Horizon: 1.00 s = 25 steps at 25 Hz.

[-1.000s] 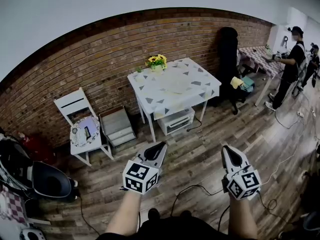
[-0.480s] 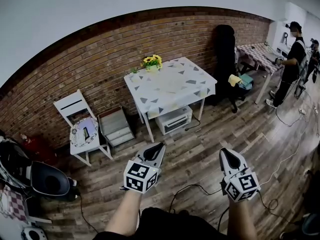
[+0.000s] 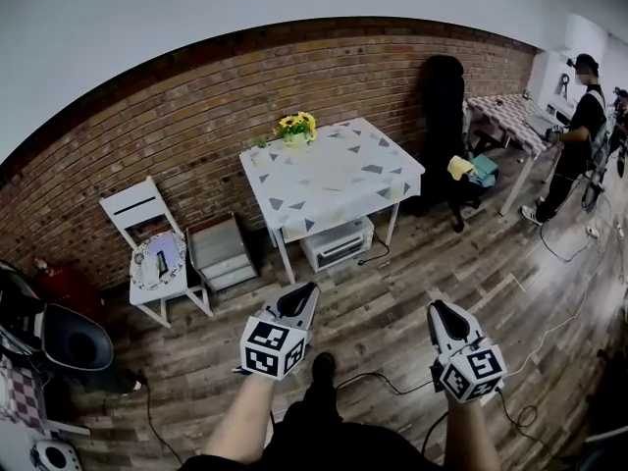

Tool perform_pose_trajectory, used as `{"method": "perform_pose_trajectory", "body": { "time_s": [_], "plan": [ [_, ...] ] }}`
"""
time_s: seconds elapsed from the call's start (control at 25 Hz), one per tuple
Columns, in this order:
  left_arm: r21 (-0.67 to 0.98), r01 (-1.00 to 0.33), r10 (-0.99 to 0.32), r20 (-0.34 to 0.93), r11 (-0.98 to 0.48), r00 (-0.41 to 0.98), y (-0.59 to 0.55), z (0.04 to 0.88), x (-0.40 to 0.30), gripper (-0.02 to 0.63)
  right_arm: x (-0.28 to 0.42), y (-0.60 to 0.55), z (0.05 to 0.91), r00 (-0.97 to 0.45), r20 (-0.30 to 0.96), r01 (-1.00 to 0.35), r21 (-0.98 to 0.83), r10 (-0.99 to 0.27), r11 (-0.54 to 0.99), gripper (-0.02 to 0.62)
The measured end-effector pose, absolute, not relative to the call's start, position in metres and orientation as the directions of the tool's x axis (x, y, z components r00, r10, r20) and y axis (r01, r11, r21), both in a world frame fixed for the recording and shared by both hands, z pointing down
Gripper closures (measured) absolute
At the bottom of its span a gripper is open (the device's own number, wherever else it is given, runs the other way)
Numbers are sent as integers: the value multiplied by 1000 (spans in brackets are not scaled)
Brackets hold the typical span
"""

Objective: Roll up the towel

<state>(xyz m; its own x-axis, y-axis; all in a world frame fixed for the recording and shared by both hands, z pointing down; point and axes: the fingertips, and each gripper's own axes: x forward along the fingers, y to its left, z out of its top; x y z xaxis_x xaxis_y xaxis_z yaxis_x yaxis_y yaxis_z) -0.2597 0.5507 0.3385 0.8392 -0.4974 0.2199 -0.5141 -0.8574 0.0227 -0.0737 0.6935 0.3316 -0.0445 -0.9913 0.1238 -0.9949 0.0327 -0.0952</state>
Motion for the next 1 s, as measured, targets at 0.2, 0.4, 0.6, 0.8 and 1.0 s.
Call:
{"method": "perform_pose_trajectory", "body": {
  "time_s": [0.2, 0.4, 0.6, 0.8, 1.0],
  "plan": [
    [0, -507, -493, 232, -862, 839, 504, 356, -239, 586, -58, 648, 342, -49, 172, -997, -64, -984, 39, 537],
    [-12, -494, -482, 236, -869, 843, 429, 371, -205, 584, -31, 571, 350, -51, 209, -998, -51, -977, 41, 531],
    [38, -499, -473, 267, -866, 840, 345, 384, -181, 584, -14, 474, 350, -79, 248, -997, -44, -966, 70, 528],
    [41, -506, -475, 284, -862, 833, 269, 387, -173, 584, -12, 386, 349, -113, 261, -993, -49, -959, 104, 517],
    [19, -506, -477, 301, -863, 826, 227, 387, -168, 584, -13, 338, 351, -138, 264, -990, -64, -955, 126, 508]
  ]
}}
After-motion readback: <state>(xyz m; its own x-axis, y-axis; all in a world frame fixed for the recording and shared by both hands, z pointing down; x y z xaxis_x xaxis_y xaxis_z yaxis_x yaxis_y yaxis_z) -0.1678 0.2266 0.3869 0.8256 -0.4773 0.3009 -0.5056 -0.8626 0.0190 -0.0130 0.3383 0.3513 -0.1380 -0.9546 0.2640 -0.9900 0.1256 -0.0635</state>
